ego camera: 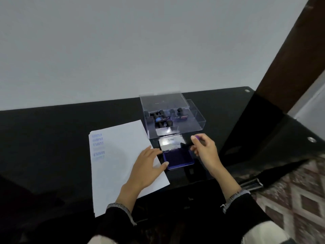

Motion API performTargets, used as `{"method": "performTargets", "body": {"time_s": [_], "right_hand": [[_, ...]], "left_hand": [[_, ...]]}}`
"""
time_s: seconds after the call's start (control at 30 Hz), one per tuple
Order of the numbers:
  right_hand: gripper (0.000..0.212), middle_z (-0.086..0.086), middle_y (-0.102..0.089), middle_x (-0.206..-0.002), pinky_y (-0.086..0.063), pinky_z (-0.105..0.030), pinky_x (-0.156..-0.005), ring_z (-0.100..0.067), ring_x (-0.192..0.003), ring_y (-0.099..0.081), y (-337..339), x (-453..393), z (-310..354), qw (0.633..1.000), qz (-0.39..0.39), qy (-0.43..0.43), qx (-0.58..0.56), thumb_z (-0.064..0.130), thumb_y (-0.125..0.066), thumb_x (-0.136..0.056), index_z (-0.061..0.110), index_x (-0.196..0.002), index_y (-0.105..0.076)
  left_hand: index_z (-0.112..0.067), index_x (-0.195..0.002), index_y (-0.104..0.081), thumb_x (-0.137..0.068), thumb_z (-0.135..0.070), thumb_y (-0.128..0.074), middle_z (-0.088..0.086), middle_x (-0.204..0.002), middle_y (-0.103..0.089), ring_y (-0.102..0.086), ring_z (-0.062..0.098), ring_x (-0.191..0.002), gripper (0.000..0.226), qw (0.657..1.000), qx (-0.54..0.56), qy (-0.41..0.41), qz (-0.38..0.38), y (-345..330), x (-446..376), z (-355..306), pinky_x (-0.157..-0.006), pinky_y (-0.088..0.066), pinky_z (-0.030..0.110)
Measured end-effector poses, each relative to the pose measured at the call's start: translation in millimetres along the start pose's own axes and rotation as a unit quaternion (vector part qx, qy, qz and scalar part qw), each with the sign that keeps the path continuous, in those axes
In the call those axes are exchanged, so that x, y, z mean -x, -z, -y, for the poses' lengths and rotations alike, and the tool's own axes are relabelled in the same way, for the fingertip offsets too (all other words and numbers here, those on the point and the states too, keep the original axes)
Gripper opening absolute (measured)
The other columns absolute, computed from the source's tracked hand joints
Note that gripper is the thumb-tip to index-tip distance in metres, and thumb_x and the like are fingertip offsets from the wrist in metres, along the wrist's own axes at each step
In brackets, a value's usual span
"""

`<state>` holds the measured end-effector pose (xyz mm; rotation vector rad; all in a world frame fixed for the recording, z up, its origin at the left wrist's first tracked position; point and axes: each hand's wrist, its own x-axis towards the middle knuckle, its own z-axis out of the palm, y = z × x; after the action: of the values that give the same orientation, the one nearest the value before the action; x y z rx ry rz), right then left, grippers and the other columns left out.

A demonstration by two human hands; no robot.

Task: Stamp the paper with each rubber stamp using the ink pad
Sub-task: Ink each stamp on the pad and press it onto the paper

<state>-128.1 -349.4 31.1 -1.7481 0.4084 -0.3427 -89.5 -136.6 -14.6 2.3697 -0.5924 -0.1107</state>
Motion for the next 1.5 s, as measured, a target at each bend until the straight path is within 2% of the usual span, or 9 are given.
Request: {"method": "performTargets", "body": {"time_s": [0.1, 0.23, 0.37, 0.47, 0.73, 1.03, 1.13, 1.5], "right_hand": [[0.008, 0.002, -0.062, -0.07, -0.045, -0.023, -0.062, 0.001, -0.056, -0.055, 6.7, 0.8, -2.2, 0.998, 0.036, 0.006, 0.056, 0.018, -0.056, -0.093, 0.019, -0.089, -0.063], [0.009, -0.004, -0.063, -0.078, -0.045, -0.024, -0.068, -0.014, -0.07, -0.059, -2.1, 0.2, -0.2, 0.984, 0.078, 0.046, 0.152, 0.024, -0.055, -0.092, 0.024, -0.085, -0.06], [0.011, 0.005, -0.058, -0.074, -0.038, -0.013, -0.06, -0.008, -0.068, -0.054, -13.6, -3.8, 1.8, 0.969, 0.077, 0.094, 0.216, 0.03, -0.054, -0.094, 0.023, -0.086, -0.057], [0.012, 0.007, -0.058, -0.072, -0.039, -0.01, -0.058, -0.006, -0.066, -0.055, -17.9, -6.6, 2.9, 0.962, 0.077, 0.111, 0.239, 0.032, -0.053, -0.096, 0.022, -0.089, -0.057], [0.017, 0.004, -0.058, -0.074, -0.037, -0.018, -0.056, -0.008, -0.067, -0.055, -17.7, -8.3, 0.3, 0.941, 0.088, 0.128, 0.302, 0.036, -0.048, -0.098, 0.021, -0.096, -0.055], [0.021, -0.001, -0.058, -0.078, -0.045, -0.032, -0.063, -0.017, -0.073, -0.055, -21.8, -6.5, 1.0, 0.911, 0.089, 0.166, 0.367, 0.035, -0.045, -0.099, 0.017, -0.102, -0.053], [0.02, -0.002, -0.058, -0.08, -0.046, -0.032, -0.062, -0.016, -0.073, -0.055, -23.1, -4.6, 0.1, 0.901, 0.087, 0.177, 0.387, 0.035, -0.045, -0.099, 0.017, -0.104, -0.052], [0.02, -0.001, -0.056, -0.081, -0.047, -0.035, -0.063, -0.017, -0.073, -0.053, -24.9, -6.1, 2.8, 0.905, 0.085, 0.18, 0.375, 0.034, -0.041, -0.1, 0.015, -0.1, -0.047]], "left_hand": [[-0.031, -0.141, -0.043, -0.089, -0.06, -0.053, -0.013, -0.15, -0.038, -0.016, 0.008, -0.145, 0.061, 0.999, -0.043, -0.013, -0.004, -4.1, -0.5, 1.4, -0.117, -0.011, 0.026], [-0.033, -0.144, -0.036, -0.084, -0.067, -0.054, -0.013, -0.152, -0.035, -0.014, 0.009, -0.146, 0.071, 0.997, -0.066, -0.032, -0.002, -6.8, -1.2, 5.7, -0.118, -0.005, 0.027], [-0.035, -0.145, -0.033, -0.081, -0.074, -0.051, -0.014, -0.153, -0.032, -0.014, 0.008, -0.146, 0.077, 0.996, -0.075, -0.041, 0.005, -8.8, -0.7, 9.5, -0.116, 0.0, 0.024], [-0.037, -0.144, -0.035, -0.081, -0.074, -0.051, -0.015, -0.151, -0.034, -0.016, 0.006, -0.144, 0.074, 0.996, -0.075, -0.047, -0.011, -10.4, -0.3, 10.8, -0.117, -0.002, 0.025], [-0.038, -0.143, -0.036, -0.082, -0.073, -0.051, -0.016, -0.151, -0.034, -0.016, 0.005, -0.144, 0.073, 0.997, -0.07, -0.041, -0.006, -10.9, 0.1, 12.4, -0.118, -0.003, 0.027], [-0.039, -0.143, -0.035, -0.081, -0.073, -0.052, -0.016, -0.151, -0.034, -0.017, 0.005, -0.144, 0.073, 0.997, -0.066, -0.031, -0.003, -11.3, -1.0, 12.9, -0.116, -0.003, 0.025], [-0.039, -0.143, -0.035, -0.081, -0.074, -0.051, -0.016, -0.152, -0.033, -0.017, 0.006, -0.144, 0.073, 0.998, -0.065, -0.026, 0.001, -11.8, -2.5, 12.9, -0.117, -0.004, 0.027], [-0.039, -0.142, -0.038, -0.081, -0.073, -0.052, -0.017, -0.15, -0.035, -0.019, 0.004, -0.142, 0.071, 0.998, -0.061, -0.03, -0.009, -10.3, -1.6, 12.3, -0.116, -0.004, 0.025]]}}
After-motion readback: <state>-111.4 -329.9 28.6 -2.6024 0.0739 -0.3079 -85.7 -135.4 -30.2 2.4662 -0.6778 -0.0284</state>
